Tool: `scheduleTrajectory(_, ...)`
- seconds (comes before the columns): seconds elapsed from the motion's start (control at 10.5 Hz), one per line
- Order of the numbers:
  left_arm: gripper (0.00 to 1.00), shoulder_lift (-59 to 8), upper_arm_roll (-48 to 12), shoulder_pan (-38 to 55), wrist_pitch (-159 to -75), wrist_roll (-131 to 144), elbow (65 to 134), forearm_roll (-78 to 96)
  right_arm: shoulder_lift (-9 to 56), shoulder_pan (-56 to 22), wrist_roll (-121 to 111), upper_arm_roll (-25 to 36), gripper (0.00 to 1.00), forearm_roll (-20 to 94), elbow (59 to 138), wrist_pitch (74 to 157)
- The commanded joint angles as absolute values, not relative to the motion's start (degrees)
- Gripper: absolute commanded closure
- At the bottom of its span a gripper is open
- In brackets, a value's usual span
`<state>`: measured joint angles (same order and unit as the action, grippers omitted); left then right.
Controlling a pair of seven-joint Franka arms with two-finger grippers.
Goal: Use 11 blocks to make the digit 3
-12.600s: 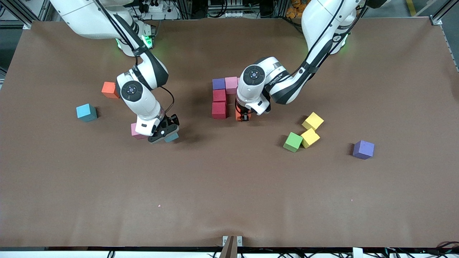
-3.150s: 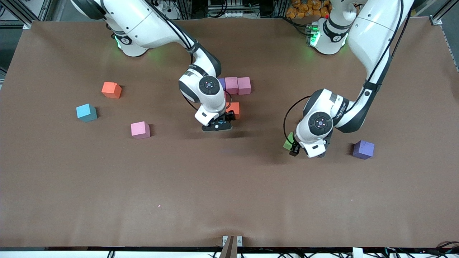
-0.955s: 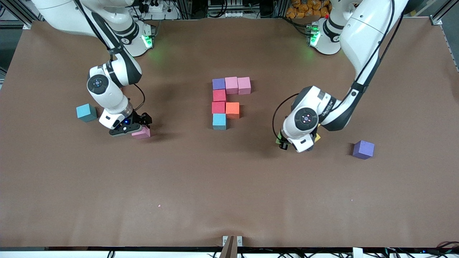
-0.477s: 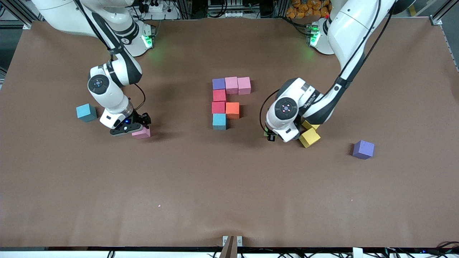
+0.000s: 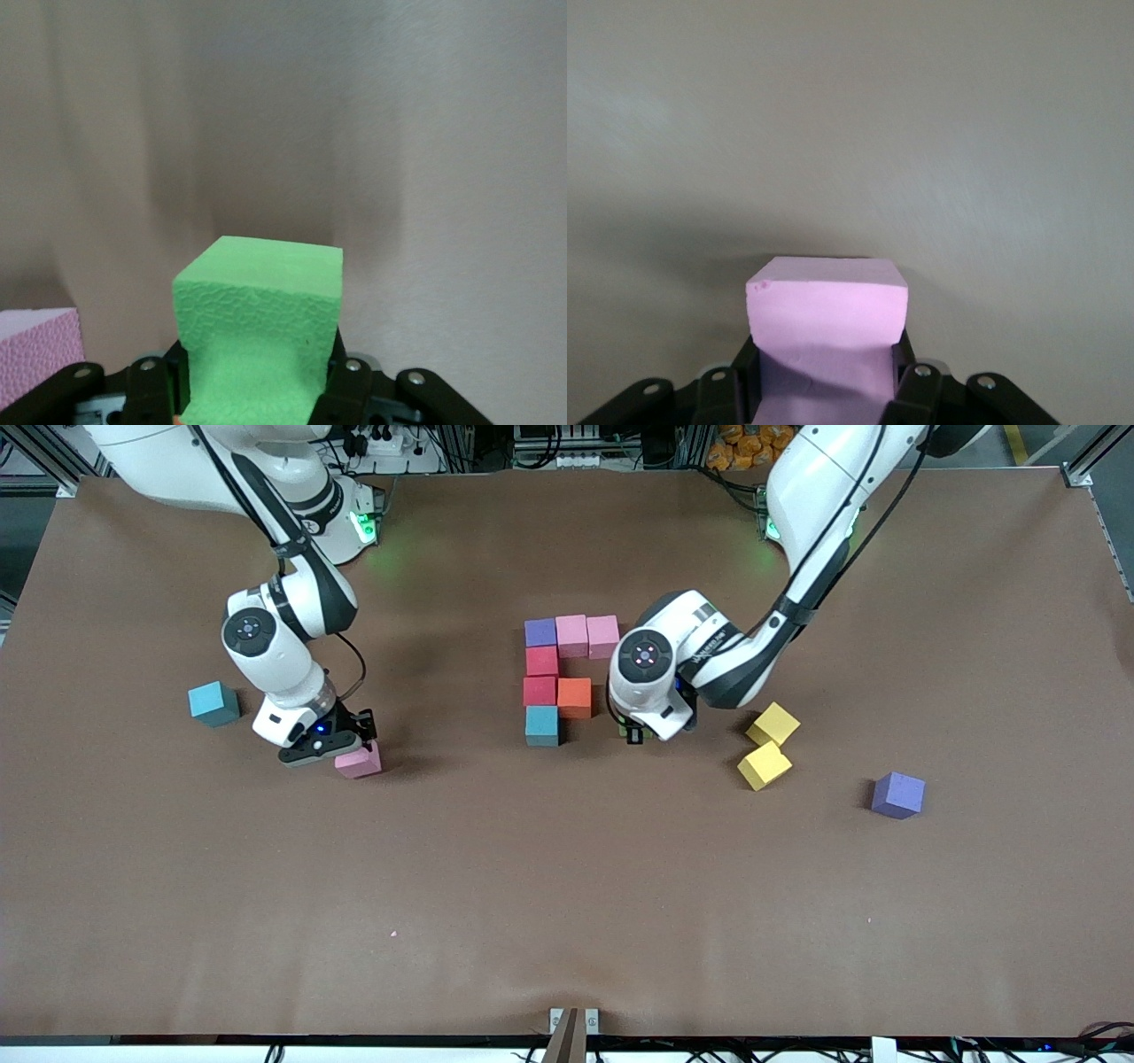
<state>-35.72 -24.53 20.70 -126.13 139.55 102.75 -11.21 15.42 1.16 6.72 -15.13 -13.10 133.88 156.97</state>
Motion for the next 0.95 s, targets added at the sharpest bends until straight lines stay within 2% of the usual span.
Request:
scheduleTrajectory(0.0, 0.53, -35.95, -24.26, 21.44, -125.86, 143.68, 102.83, -10.90, 17.65, -4.54, 12.44, -15.21, 0.59, -12.05, 121.35, 144.46)
scheduleTrajectory(0.19, 0.53, -36.03, -24.26, 22.14, -125.95, 145.19, 102.75, -10.90, 22.21, -9.90, 19.13, -15.12, 0.59, -8.98, 111.75, 139.50)
scheduleTrajectory(0.48, 0.53, -36.30, -24.26, 23.28, -127.34, 148.26, 102.57, -10.72, 30.03, -17.47, 30.73, -14.68, 0.60, -8.17, 100.76, 139.31)
scheduleTrajectory(0.86, 0.53, -36.30, -24.26, 23.20, -132.01, 150.56, 103.88, -10.46, 38.13, -26.87, 40.68, -11.70, 0.61, -8.70, 91.69, 137.99)
